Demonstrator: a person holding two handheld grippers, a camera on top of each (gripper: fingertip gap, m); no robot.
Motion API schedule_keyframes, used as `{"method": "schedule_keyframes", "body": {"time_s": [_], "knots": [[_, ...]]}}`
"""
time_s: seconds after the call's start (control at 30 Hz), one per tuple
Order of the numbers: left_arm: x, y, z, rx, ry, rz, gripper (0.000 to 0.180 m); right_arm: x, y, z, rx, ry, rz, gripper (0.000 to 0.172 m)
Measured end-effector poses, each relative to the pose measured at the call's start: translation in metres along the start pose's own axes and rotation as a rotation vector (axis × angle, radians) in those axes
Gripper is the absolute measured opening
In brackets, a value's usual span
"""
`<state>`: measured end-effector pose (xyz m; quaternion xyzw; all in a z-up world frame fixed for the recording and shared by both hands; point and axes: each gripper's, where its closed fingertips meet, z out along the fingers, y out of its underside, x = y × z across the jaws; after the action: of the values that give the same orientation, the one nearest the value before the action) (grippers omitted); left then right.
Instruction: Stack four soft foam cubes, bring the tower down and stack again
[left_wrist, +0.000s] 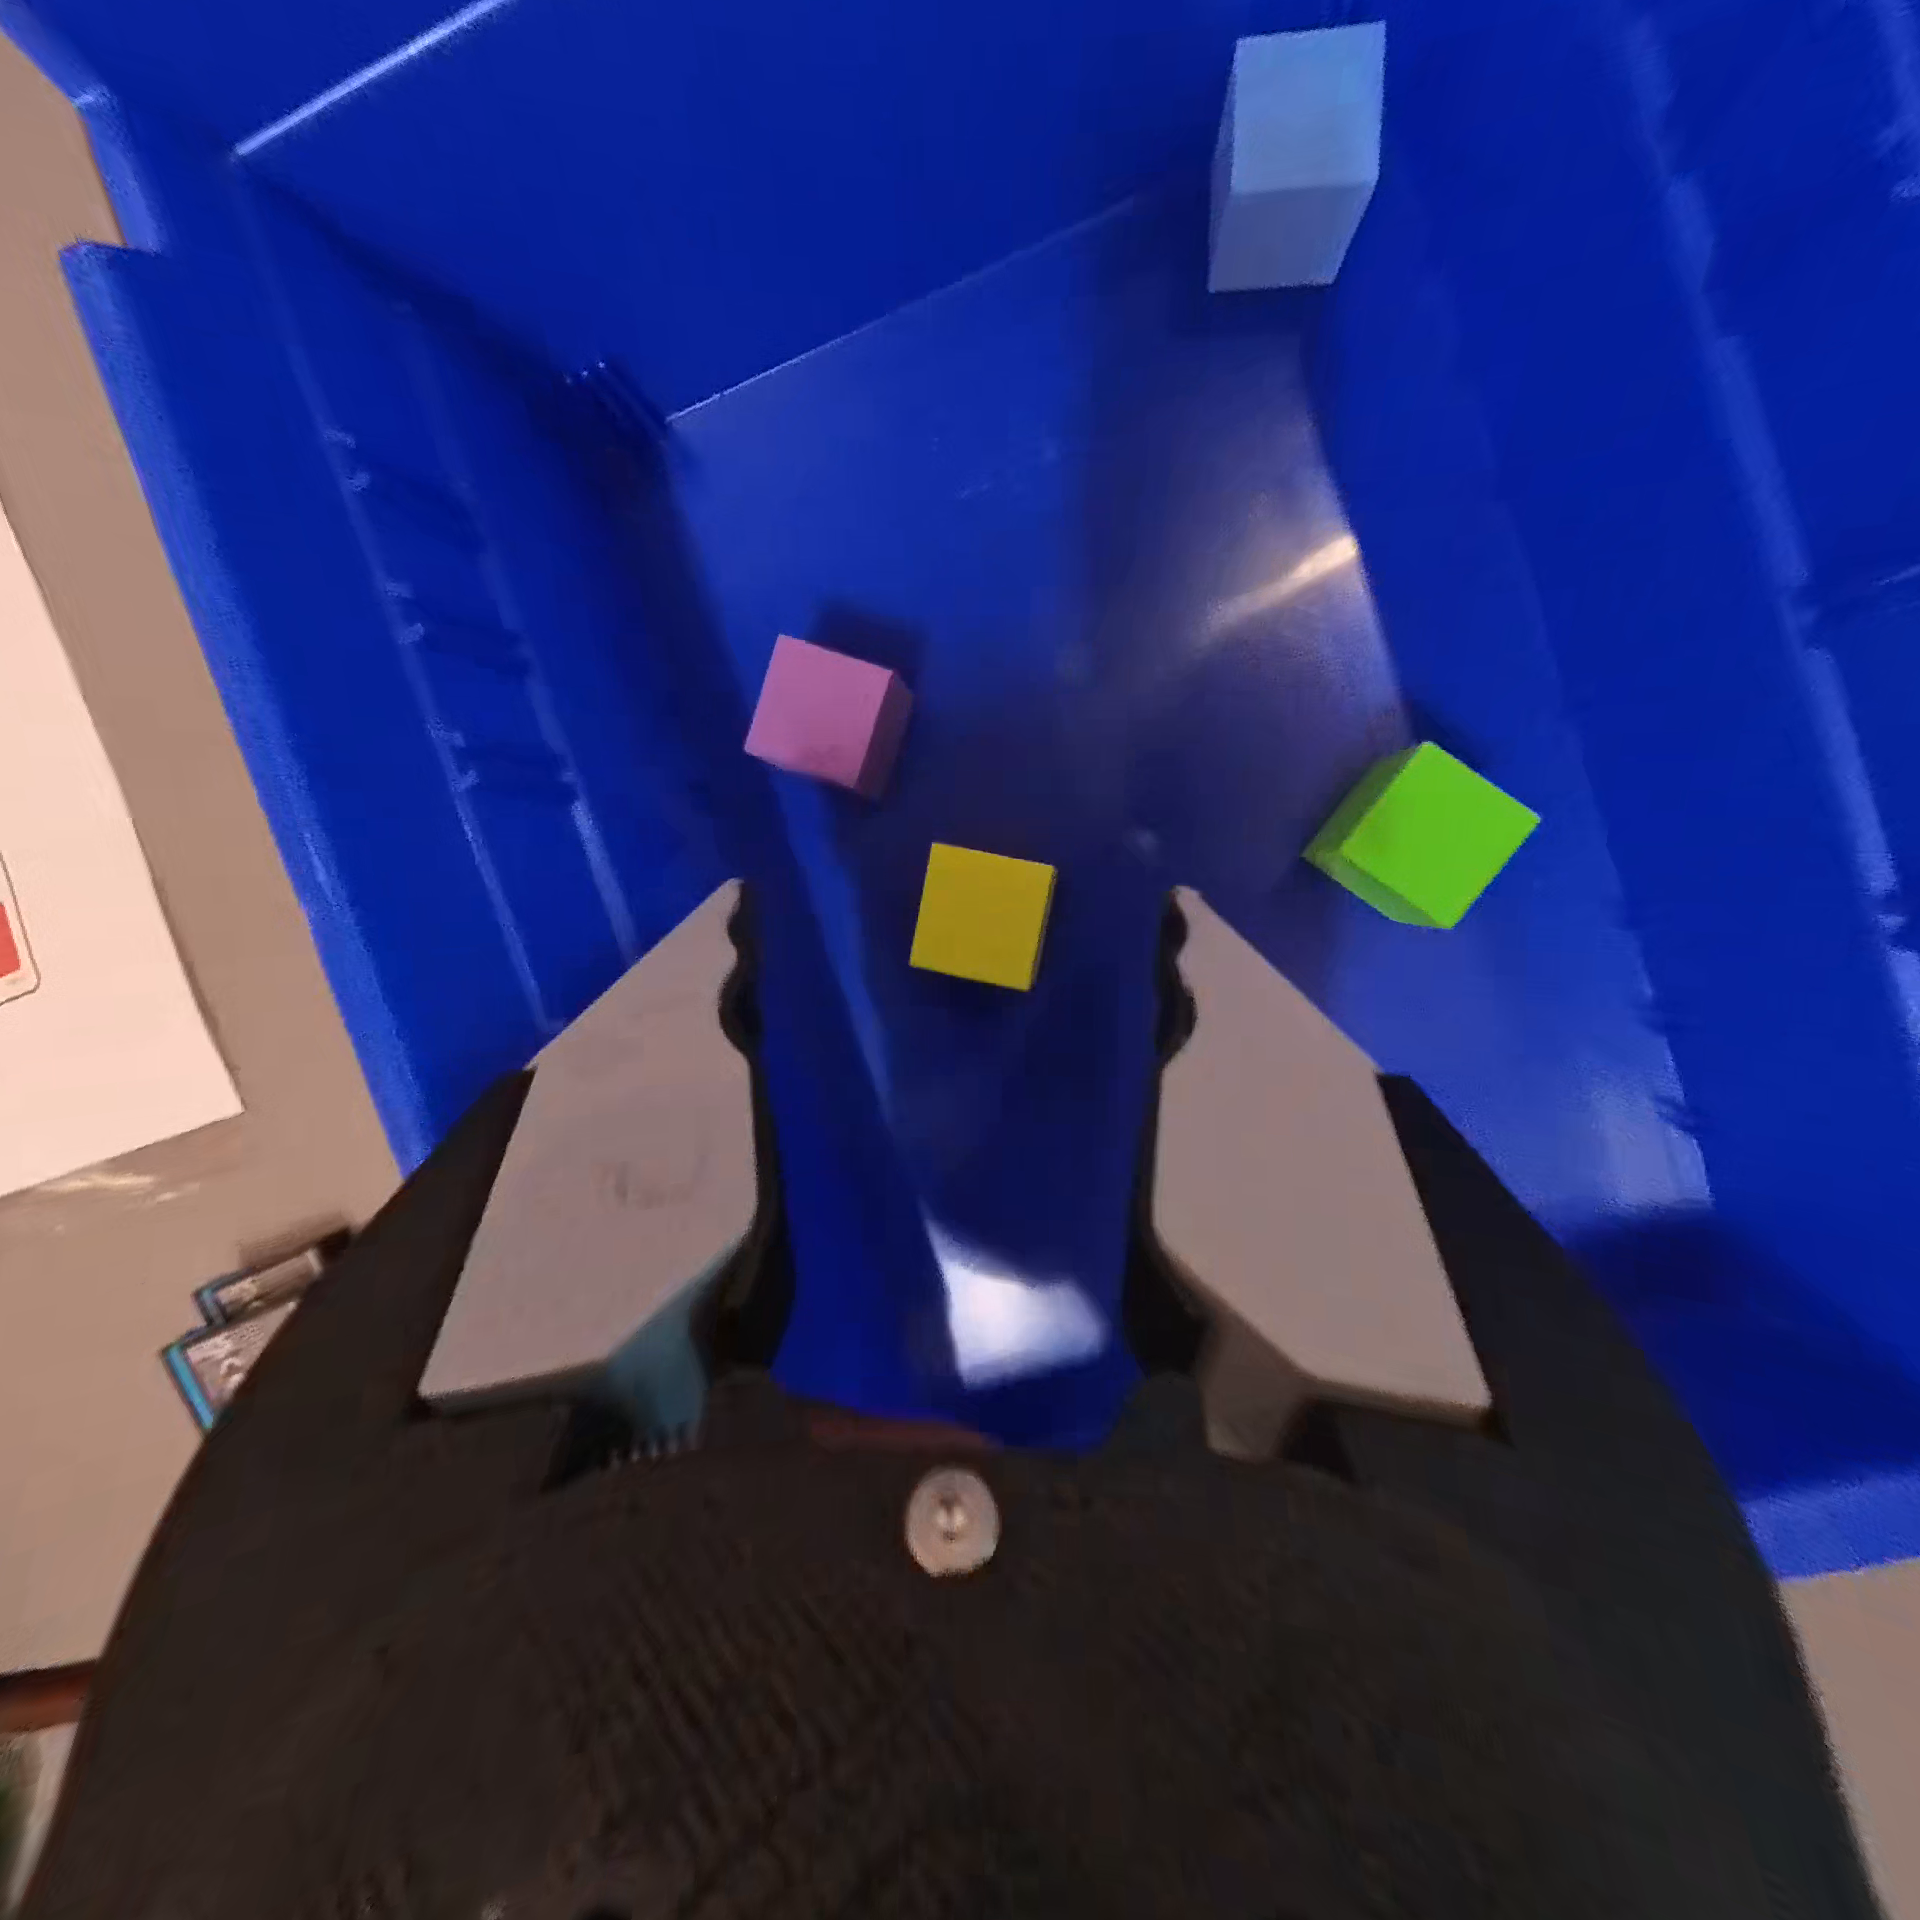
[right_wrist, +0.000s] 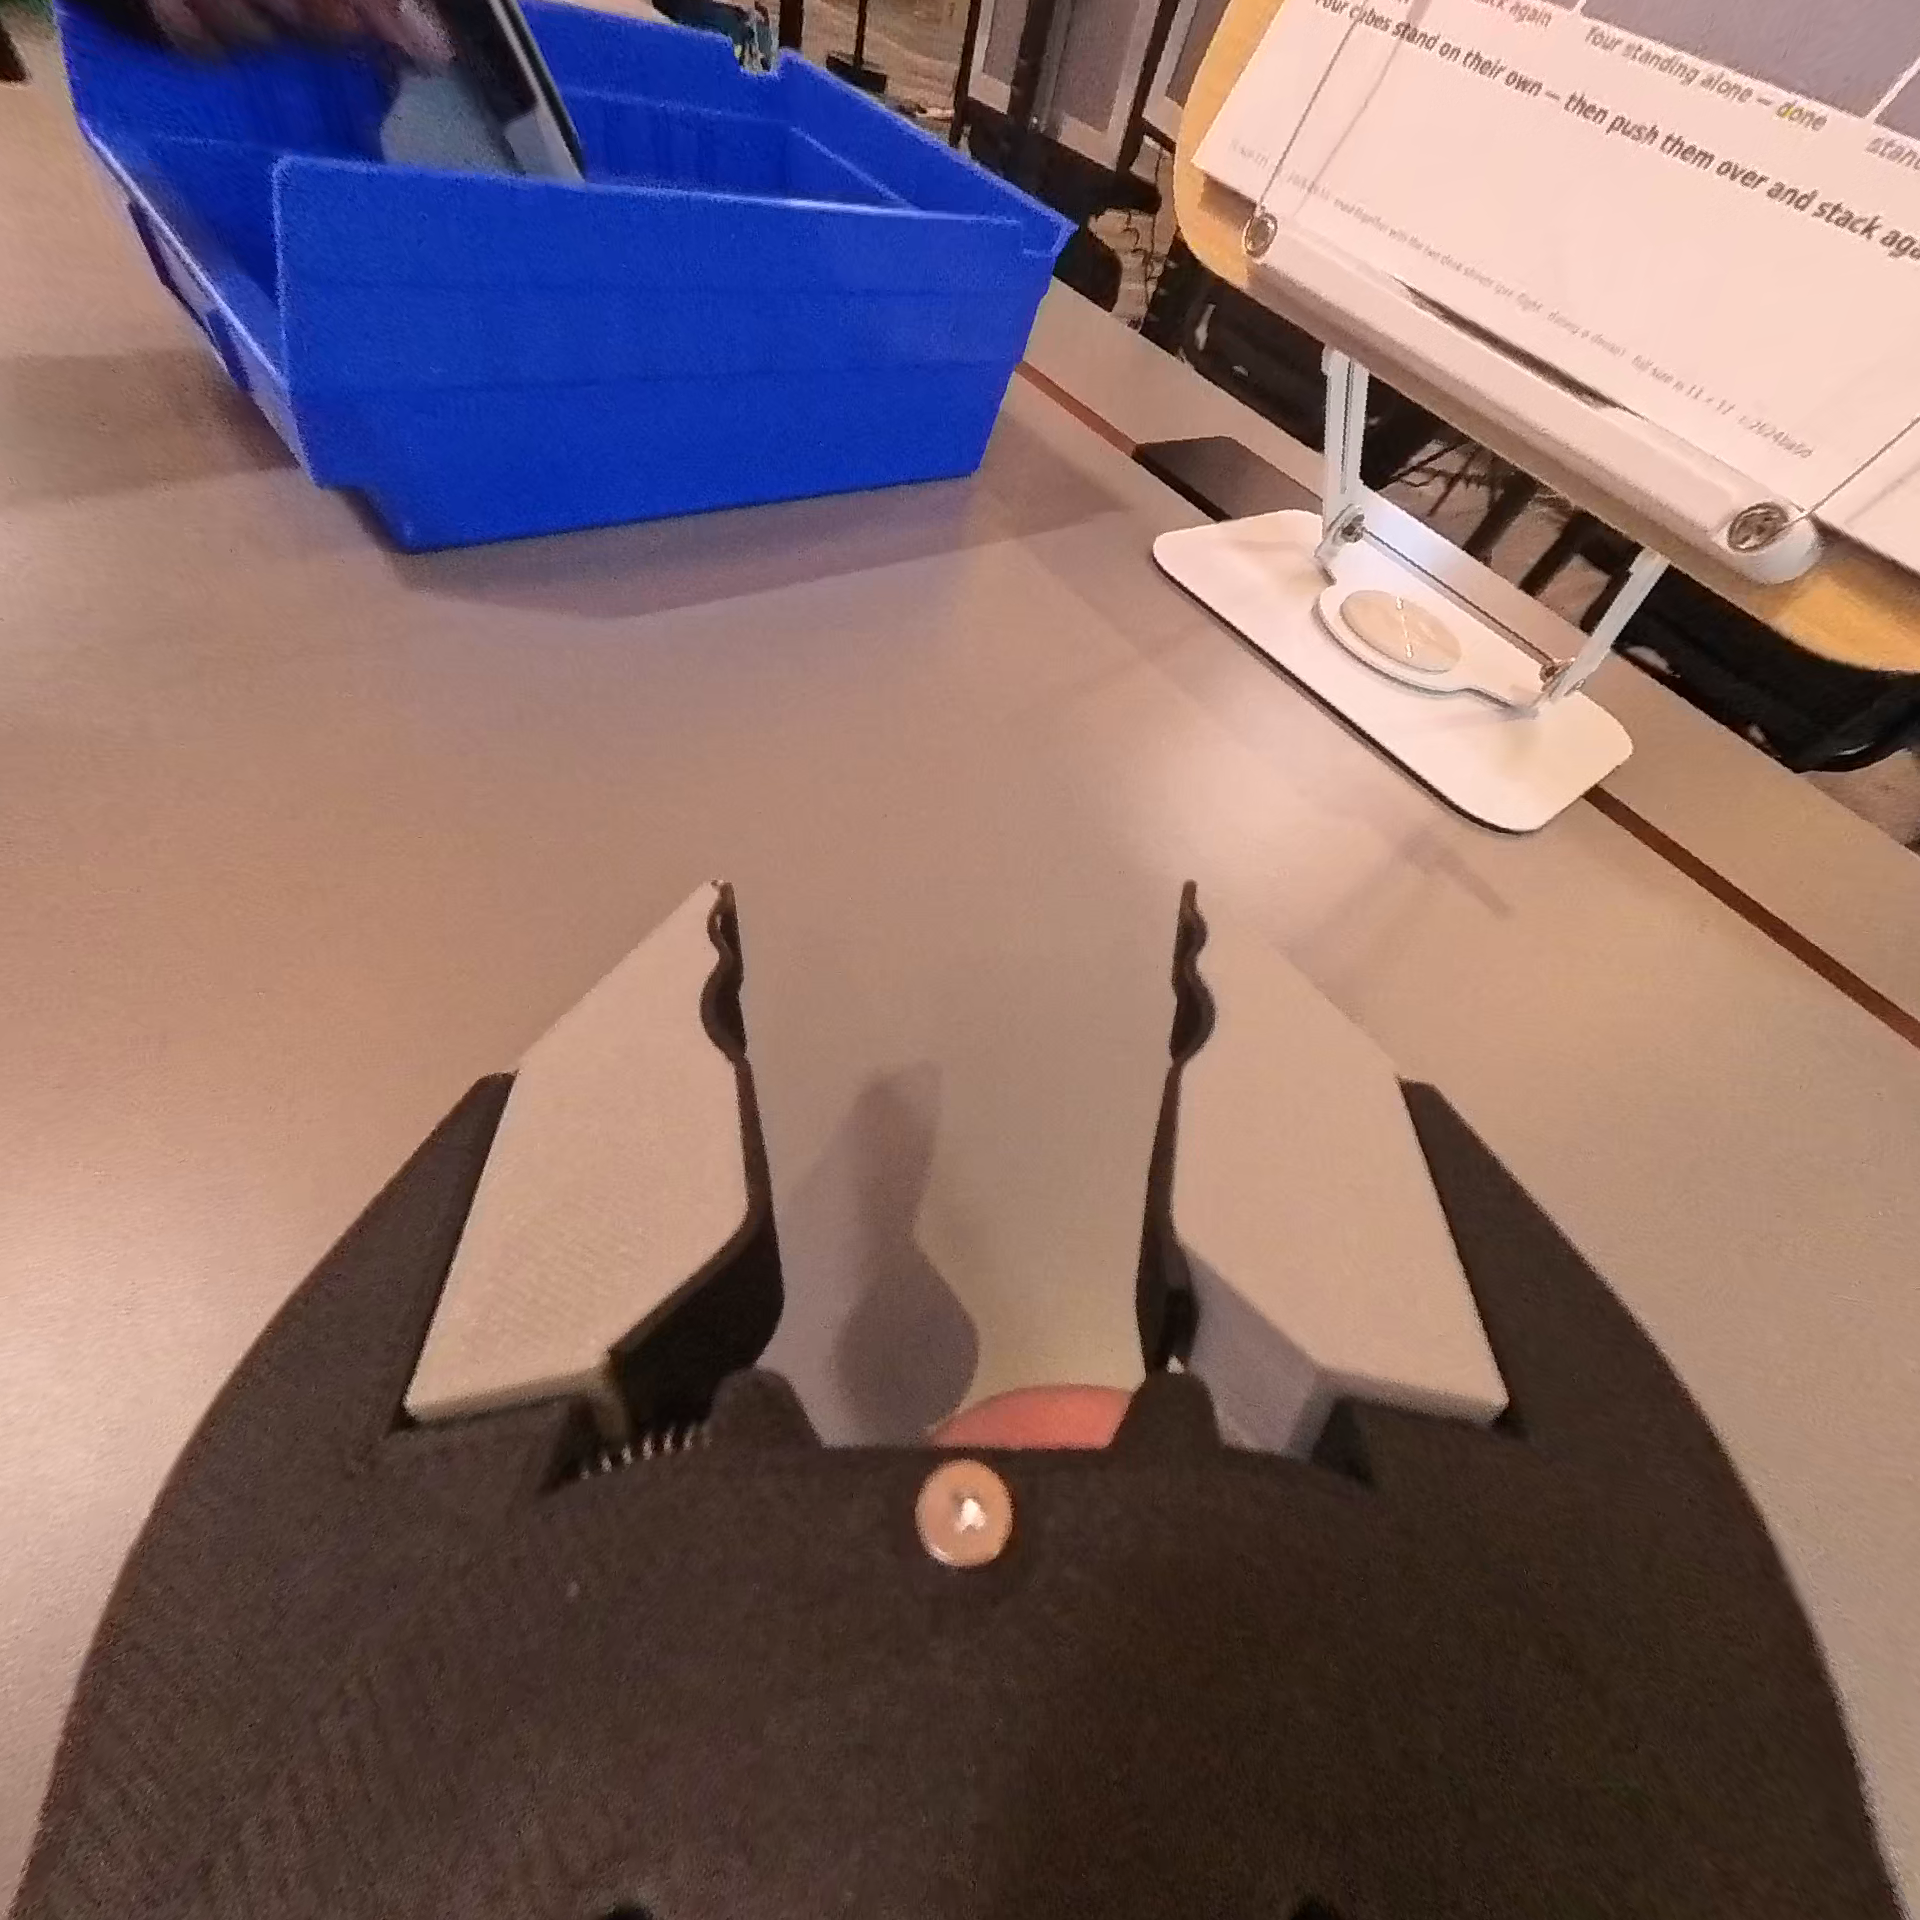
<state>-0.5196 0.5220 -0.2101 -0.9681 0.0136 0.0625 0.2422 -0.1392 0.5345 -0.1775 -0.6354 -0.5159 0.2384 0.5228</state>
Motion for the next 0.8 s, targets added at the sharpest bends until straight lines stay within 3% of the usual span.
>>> {"method": "schedule_keyframes", "body": {"time_s": [0.43, 0.8], "knots": [[0.003, 0.018, 0.023, -0.27, -0.014, 0.118, 0.077, -0.013, -0.012, -0.008, 0.039, -0.04, -0.019, 0.081], [0.004, 0.031, 0.021, -0.339, 0.042, 0.076, 0.072, -0.013, -0.021, -0.015, 0.074, -0.046, -0.01, 0.081]]}}
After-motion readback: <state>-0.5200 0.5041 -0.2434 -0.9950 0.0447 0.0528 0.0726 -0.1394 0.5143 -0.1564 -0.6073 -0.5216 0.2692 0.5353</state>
